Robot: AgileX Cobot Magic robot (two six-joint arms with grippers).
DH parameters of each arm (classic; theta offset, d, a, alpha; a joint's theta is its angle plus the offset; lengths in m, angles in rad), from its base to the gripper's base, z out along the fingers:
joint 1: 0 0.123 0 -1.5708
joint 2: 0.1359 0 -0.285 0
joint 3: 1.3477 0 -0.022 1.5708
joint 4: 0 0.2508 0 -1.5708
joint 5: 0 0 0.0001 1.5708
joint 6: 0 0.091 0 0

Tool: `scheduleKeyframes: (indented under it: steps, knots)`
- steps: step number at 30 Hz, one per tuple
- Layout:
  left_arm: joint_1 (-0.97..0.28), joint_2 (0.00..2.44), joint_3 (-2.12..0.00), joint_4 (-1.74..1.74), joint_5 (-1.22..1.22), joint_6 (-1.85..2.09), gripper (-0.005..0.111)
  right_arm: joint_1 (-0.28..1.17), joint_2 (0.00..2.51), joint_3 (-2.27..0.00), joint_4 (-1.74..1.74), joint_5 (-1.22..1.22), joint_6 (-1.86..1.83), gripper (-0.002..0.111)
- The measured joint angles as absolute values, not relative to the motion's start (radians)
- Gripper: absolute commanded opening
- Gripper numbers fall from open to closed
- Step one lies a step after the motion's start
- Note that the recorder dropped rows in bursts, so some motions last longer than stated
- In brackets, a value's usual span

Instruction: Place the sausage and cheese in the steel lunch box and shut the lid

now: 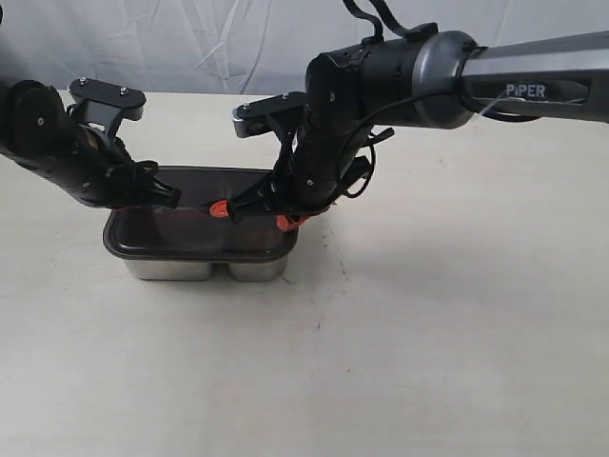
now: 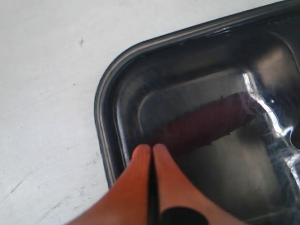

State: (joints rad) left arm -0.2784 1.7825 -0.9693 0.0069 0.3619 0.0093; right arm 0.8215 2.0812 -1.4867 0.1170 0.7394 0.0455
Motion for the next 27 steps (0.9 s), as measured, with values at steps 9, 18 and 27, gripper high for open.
scheduleKeyframes:
  steps: [9, 18, 27]
  knots:
    - [-0.278, 1.669, -0.949, 0.0, 0.389, 0.009, 0.0, 0.824, 1.983, -1.459, 0.056, 0.726, 0.055, -0.001]
    - [-0.278, 1.172, -0.841, -0.031, 0.339, 0.009, 0.0, 0.826, 1.635, -1.372, 0.0, 0.781, 0.081, -0.001]
    - [-0.278, 0.62, -0.601, -0.092, 0.367, 0.009, 0.0, 0.827, 1.237, -0.9, 0.056, 0.618, 0.081, -0.001]
